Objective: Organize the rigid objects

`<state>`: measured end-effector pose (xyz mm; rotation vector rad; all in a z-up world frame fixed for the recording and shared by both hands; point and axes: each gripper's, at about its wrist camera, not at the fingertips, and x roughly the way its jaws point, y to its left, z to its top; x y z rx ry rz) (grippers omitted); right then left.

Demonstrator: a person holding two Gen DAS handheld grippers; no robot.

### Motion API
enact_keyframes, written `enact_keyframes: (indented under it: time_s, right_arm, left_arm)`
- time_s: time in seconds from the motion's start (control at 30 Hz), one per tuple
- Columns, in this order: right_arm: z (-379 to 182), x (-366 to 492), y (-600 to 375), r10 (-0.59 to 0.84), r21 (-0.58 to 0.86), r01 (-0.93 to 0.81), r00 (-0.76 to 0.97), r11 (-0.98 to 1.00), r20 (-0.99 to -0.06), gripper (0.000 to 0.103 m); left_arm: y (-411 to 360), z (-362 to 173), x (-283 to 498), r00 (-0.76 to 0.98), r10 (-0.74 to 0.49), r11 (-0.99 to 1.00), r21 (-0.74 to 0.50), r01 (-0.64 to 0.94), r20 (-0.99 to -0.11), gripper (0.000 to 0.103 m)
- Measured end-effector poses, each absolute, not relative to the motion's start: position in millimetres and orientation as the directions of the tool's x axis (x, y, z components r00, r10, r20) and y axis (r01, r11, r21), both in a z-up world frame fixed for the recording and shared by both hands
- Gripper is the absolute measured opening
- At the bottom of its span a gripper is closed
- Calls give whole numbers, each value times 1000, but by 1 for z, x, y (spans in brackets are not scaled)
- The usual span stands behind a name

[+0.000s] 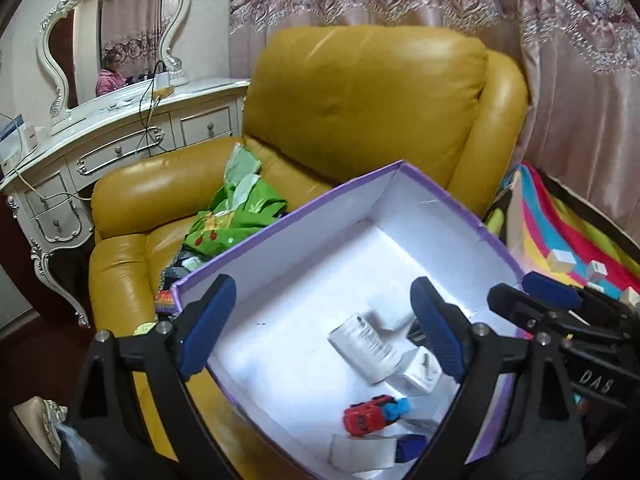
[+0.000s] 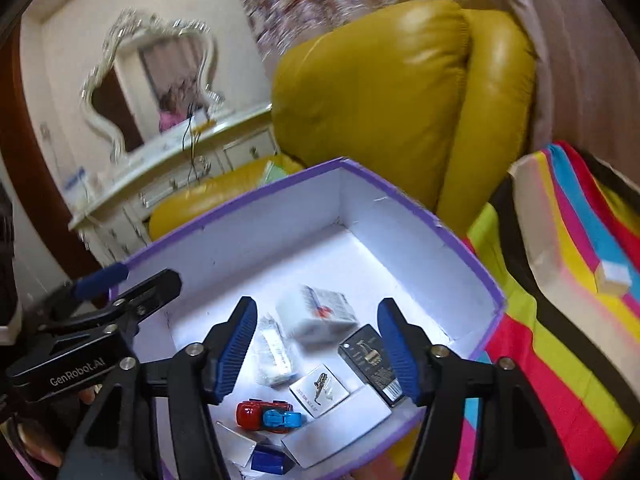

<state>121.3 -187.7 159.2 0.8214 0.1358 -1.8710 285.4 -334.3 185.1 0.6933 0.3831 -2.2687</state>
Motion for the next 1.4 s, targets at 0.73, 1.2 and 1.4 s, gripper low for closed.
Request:
enact_keyframes:
  time_s: [0.73,1.2,1.4]
  right_arm:
    - [53,-21,203,-265,189,189,-581,-964,-770,65]
    - [27,-114,378,-57,403,-382,-664,-832,-746,65]
    - [17,-170,382,135,281,-568,-581,-773,-802,65]
  left_arm:
    - [-77,98,67,-715,64,-993,-119,26,-696,102]
    - [-30,10,-26,-595,121,-990,-143,-10,-794,102]
    - [-36,6,-24,-596,157,-981,-193,-4,-787,102]
